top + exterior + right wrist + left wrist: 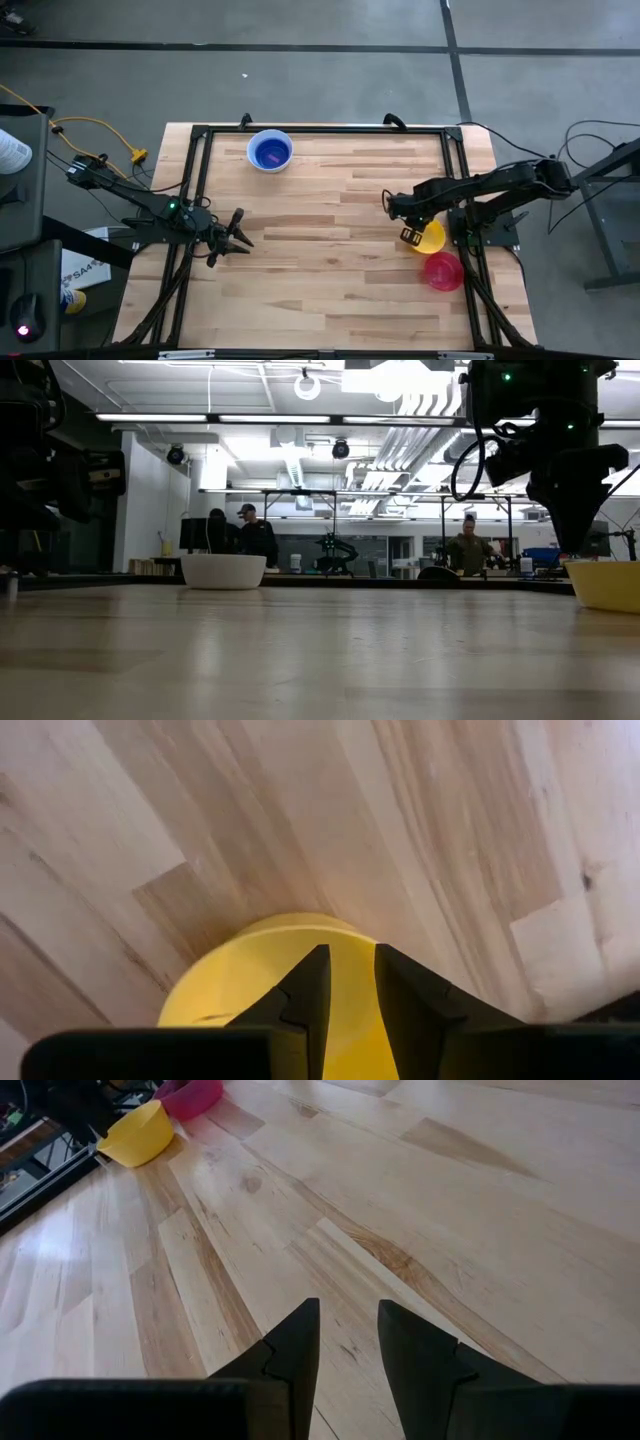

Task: Nest bowls inside each other
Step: Stack the yellow bowl on top of the violet bowl

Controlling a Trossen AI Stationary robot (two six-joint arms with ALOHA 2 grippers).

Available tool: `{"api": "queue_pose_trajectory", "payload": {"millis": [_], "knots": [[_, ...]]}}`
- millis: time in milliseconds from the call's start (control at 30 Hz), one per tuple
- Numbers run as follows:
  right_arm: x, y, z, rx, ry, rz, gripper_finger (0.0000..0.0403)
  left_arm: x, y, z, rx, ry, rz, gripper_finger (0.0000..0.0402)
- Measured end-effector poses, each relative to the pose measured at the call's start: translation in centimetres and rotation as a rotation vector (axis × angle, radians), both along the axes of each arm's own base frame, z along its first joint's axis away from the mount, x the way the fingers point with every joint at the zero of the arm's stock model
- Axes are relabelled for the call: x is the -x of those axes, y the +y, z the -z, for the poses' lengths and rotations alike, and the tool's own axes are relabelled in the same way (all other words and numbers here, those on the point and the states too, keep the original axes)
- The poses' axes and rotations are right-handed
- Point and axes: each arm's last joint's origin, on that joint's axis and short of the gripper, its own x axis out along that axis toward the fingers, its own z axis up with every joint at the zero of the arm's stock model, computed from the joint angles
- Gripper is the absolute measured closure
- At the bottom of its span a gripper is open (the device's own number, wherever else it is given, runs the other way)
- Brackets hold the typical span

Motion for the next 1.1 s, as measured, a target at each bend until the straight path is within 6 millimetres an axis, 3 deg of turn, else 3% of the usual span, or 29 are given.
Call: {"api": "queue_pose_trajectory", "payload": {"millis": [400,833,1100], "knots": [[0.1,0.8,0.0,0.001,0.025,-0.233,0.0327,0.0,0.0,0.0,0.000,0.001,0.000,0.0297],[-0.1,2.0,-0.1,0.134,0.069,-0.857,0.0327,0.0,0.0,0.0,0.000,0.000,0.000,0.0297],[-0.6,2.7,0.2,0.144,0.059,-1.080,0.0327,0.0,0.0,0.0,0.000,0.001,0.000,0.0297]]}}
